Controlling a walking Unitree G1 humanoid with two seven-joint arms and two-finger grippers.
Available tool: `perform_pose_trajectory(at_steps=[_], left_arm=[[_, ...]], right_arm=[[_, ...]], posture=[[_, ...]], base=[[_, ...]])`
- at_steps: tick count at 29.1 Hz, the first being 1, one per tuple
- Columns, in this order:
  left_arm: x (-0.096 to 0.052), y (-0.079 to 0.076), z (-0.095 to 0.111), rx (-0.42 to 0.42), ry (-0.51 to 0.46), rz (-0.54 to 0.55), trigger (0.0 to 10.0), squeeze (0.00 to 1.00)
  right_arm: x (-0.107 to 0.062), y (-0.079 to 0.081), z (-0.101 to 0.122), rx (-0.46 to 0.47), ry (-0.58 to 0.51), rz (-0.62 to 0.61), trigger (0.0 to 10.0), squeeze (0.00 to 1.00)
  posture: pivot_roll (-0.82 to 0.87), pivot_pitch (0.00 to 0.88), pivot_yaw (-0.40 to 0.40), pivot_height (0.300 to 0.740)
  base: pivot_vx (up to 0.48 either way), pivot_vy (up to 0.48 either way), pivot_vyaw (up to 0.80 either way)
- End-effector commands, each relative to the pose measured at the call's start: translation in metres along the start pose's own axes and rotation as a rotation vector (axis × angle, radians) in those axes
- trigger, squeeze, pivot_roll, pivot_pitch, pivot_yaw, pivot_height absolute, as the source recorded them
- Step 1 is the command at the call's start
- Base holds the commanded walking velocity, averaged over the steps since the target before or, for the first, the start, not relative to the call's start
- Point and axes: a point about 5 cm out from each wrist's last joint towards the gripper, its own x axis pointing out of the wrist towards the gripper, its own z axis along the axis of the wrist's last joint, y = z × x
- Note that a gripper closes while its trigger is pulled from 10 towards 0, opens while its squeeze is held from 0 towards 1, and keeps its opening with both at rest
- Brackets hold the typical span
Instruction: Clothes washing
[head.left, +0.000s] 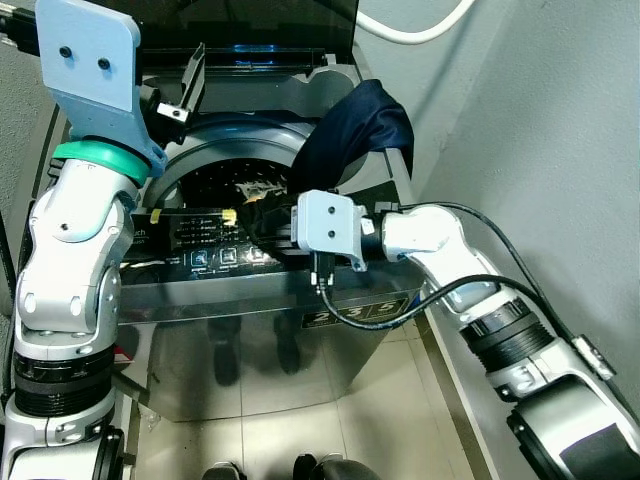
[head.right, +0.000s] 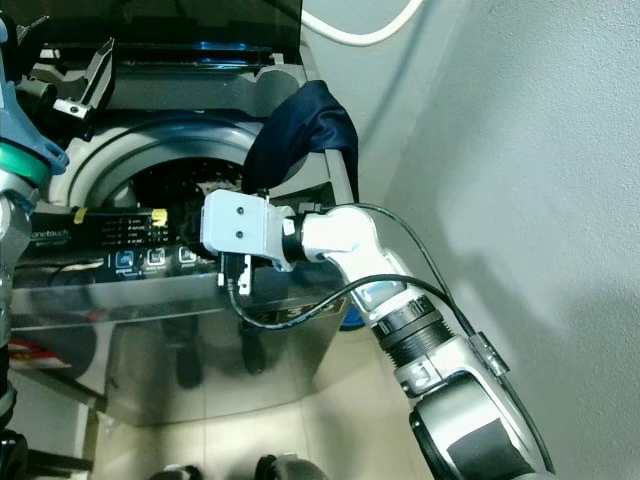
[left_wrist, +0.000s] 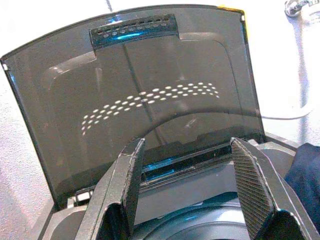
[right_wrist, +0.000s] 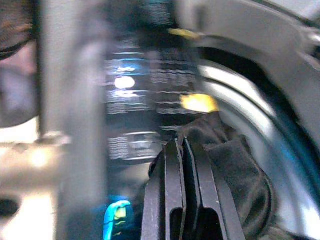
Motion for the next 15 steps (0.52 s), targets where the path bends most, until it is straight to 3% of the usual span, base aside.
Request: perform_pose_trajectory(at_steps=[1, 2, 3, 6, 7, 8, 9, 10, 11, 15], left_arm=[[-0.001, -0.001, 0.002, -0.003, -0.009, -0.006, 10.0, 0.0], [-0.001, -0.001, 0.002, -0.003, -0.009, -0.006, 10.0, 0.0], [-0.001, -0.001, 0.002, -0.006, -0.01, -0.007, 10.0, 0.0], [-0.001, -0.002, 0.002, -0.008, -0.011, -0.007, 10.0, 0.0], [0.0, -0.003, 0.003, -0.012, -0.014, -0.009, 10.0, 0.0], [0.0, -0.003, 0.003, -0.012, -0.014, -0.009, 10.0, 0.0], [0.0, -0.004, 0.003, -0.016, -0.016, -0.01, 10.0, 0.0], [0.0, -0.004, 0.003, -0.016, -0.016, -0.01, 10.0, 0.0], [0.0, -0.005, 0.003, -0.019, -0.019, -0.012, 10.0, 0.0], [0.0, -0.006, 0.003, -0.021, -0.021, -0.012, 10.0, 0.0]], right_arm=[[-0.001, -0.018, 0.005, -0.013, -0.012, -0.136, 0.0, 0.0], [0.0, -0.031, 0.009, -0.006, -0.025, -0.239, 0.0, 0.0], [-0.001, -0.057, 0.021, -0.015, -0.064, -0.453, 2.4, 0.0], [-0.002, -0.064, 0.025, -0.017, -0.077, -0.516, 2.4, 0.0], [-0.004, -0.079, 0.034, -0.016, -0.104, -0.646, 10.0, 0.0], [-0.004, -0.079, 0.034, -0.016, -0.104, -0.646, 10.0, 0.0], [-0.006, -0.092, 0.041, -0.038, -0.097, -0.781, 10.0, 0.0], [-0.006, -0.092, 0.041, -0.038, -0.097, -0.781, 10.0, 0.0], [-0.005, -0.099, 0.045, -0.055, -0.073, -0.864, 10.0, 0.0], [-0.005, -0.103, 0.046, -0.069, -0.054, -0.912, 10.0, 0.0]], posture=[[0.11, 0.095, -0.015, 0.74], [0.11, 0.093, -0.014, 0.74], [0.11, 0.093, -0.014, 0.74], [0.11, 0.093, -0.014, 0.74], [0.1, 0.082, -0.016, 0.74], [0.1, 0.082, -0.016, 0.74], [0.11, 0.077, -0.019, 0.74], [0.11, 0.077, -0.019, 0.74], [0.11, 0.075, -0.021, 0.74], [0.11, 0.074, -0.022, 0.74]], base=[[0.0, 0.0, 0.0], [0.0, 0.0, 0.0], [0.0, 0.0, 0.0], [0.0, 0.0, 0.0], [0.0, 0.0, 0.0], [0.0, 0.0, 0.0], [0.0, 0.0, 0.0], [0.0, 0.0, 0.0], [0.0, 0.0, 0.0], [0.0, 0.0, 0.0]])
